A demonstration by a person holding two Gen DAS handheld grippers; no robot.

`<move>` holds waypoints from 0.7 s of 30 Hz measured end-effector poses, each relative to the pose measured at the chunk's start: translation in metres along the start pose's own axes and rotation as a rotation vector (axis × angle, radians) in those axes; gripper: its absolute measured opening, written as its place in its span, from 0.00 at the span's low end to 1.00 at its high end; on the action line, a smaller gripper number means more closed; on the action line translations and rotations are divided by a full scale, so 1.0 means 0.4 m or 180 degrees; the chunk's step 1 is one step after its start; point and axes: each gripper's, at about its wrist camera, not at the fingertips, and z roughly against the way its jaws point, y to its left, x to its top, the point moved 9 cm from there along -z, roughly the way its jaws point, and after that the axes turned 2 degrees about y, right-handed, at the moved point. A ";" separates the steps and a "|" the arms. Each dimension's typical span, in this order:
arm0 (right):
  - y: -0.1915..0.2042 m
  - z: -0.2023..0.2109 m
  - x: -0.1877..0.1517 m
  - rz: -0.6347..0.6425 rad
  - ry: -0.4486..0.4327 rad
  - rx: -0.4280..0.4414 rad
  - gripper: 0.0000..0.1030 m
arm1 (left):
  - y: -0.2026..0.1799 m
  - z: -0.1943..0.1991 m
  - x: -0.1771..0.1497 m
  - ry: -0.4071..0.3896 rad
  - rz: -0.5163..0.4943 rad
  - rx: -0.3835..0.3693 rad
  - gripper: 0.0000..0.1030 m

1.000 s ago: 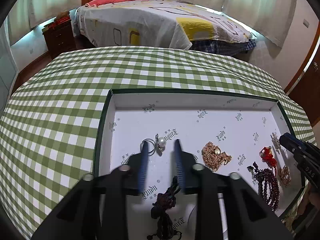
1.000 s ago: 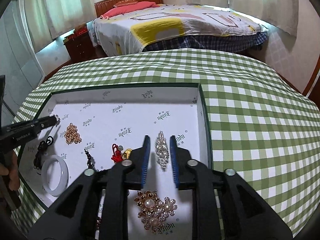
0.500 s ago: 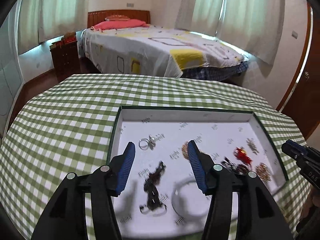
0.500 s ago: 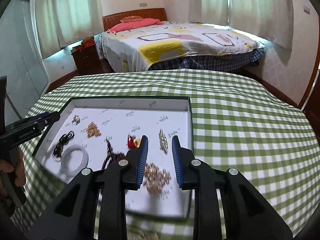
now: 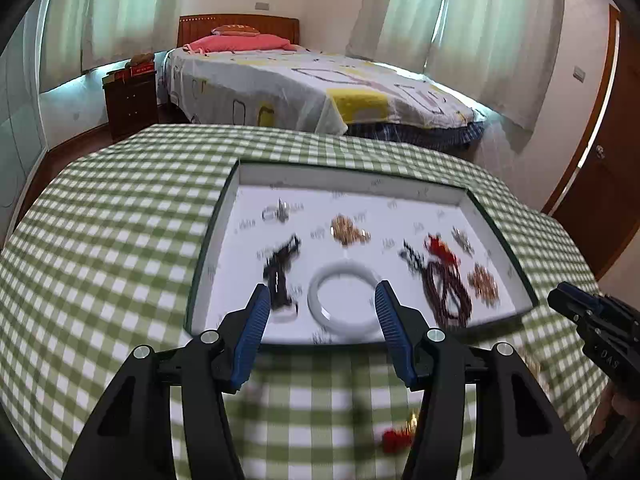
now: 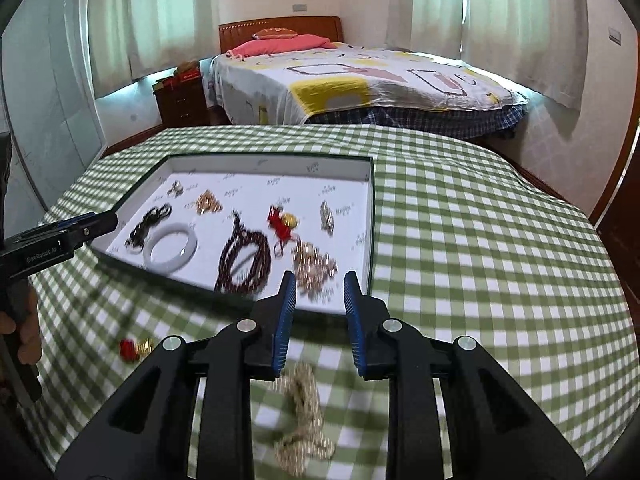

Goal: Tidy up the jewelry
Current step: 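Withdraw both tools from the box back over the table, then grasp the pearl necklace with the right tool while the left tool grasps the red flower earring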

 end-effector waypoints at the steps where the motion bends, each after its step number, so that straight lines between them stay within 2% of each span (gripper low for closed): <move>1: 0.002 0.003 -0.011 0.0003 0.0015 0.0002 0.24 | -0.003 0.002 -0.014 0.0025 -0.0012 -0.0001 0.52; 4: 0.003 0.014 -0.049 0.0008 0.0061 0.0000 0.25 | -0.015 0.008 -0.063 0.0119 -0.0061 -0.0004 0.52; 6: 0.003 0.016 -0.074 -0.0025 0.0105 0.0014 0.32 | -0.020 0.008 -0.089 0.0173 -0.0096 0.0003 0.52; 12: 0.011 0.012 -0.131 -0.0057 0.0226 0.0056 0.32 | -0.022 0.015 -0.149 0.0270 -0.0135 0.0018 0.52; 21: 0.024 -0.019 -0.169 -0.0017 0.0353 0.0060 0.32 | -0.022 0.018 -0.201 0.0370 -0.0211 0.0020 0.52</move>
